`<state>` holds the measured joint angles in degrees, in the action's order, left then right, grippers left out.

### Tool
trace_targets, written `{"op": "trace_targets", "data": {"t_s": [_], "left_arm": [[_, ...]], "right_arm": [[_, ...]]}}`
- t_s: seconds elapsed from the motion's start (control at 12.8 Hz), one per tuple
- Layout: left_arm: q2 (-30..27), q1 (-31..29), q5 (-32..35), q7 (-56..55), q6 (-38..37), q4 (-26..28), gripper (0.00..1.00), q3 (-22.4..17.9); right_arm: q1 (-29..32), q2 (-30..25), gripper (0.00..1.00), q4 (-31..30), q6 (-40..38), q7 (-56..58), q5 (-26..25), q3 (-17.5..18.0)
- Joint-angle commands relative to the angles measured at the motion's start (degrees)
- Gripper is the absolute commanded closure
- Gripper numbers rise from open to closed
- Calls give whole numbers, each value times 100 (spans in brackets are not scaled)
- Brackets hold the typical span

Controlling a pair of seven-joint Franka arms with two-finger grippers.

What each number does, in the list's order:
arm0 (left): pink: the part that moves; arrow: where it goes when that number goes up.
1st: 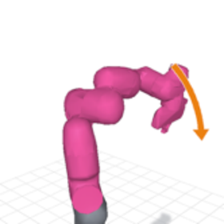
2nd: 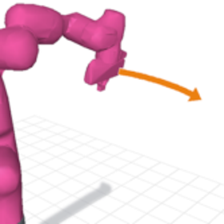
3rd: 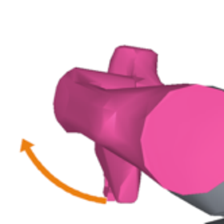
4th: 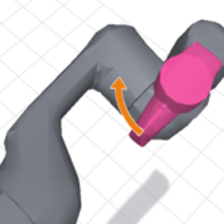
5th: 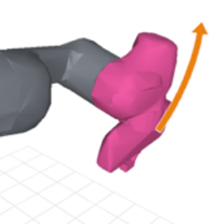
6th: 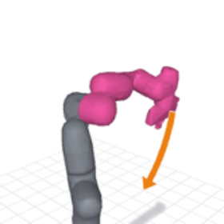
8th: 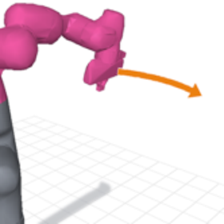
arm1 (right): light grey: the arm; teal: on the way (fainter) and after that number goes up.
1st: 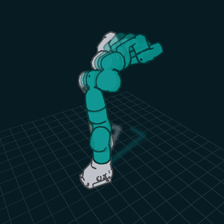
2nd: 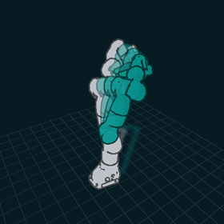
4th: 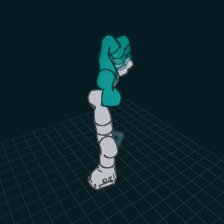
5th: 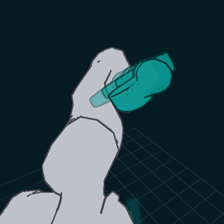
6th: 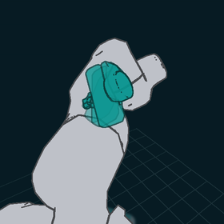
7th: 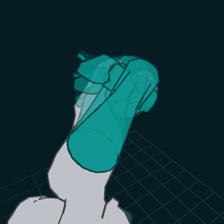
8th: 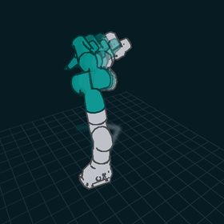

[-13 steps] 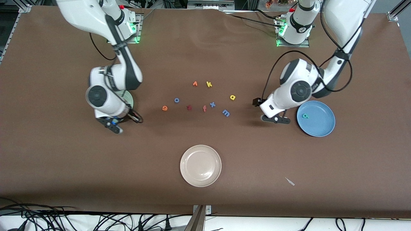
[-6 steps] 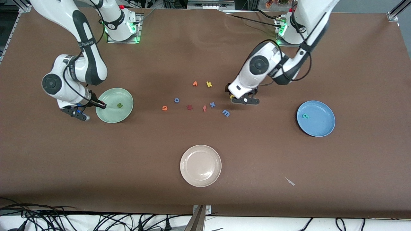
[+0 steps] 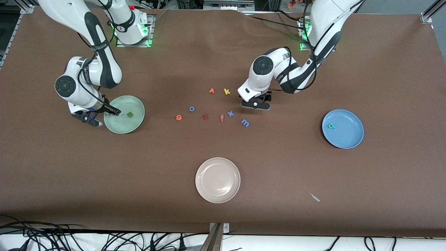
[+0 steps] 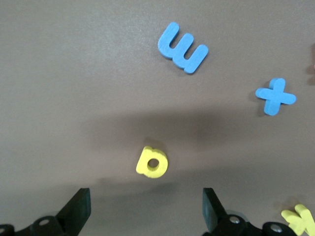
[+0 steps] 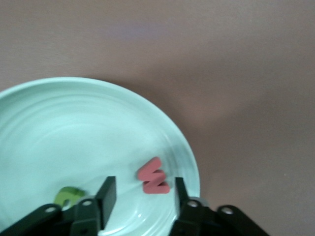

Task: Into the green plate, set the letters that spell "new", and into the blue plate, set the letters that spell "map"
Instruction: 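Grasp the yellow letter with the left gripper while the right reaches orange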

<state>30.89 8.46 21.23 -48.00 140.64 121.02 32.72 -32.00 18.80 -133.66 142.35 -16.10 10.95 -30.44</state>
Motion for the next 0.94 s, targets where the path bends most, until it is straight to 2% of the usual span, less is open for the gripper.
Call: {"op": "trace_targets", "data": {"t_s": [0.0, 0.08, 0.39, 0.62, 0.86], "left_arm": [[250, 7, 329, -60, -11, -263, 0, -20], [250, -11, 338, -8, -11, -263, 1, -29], [268, -11, 338, -7, -19, -263, 19, -29], [277, -2, 338, -7, -19, -254, 27, -29], [347, 7, 338, -7, -19, -271, 31, -38]], "right_arm": [[-79, -298, 20, 269, -522, -549, 92, 247], [-79, -298, 21, 331, -532, -996, 92, 475], [-201, -63, 21, 804, -471, -2920, 83, 1310], [-727, 429, 23, 1472, -471, -4310, 83, 1400], [-1290, 1123, 27, 1991, -200, -5426, 83, 1400]]}}
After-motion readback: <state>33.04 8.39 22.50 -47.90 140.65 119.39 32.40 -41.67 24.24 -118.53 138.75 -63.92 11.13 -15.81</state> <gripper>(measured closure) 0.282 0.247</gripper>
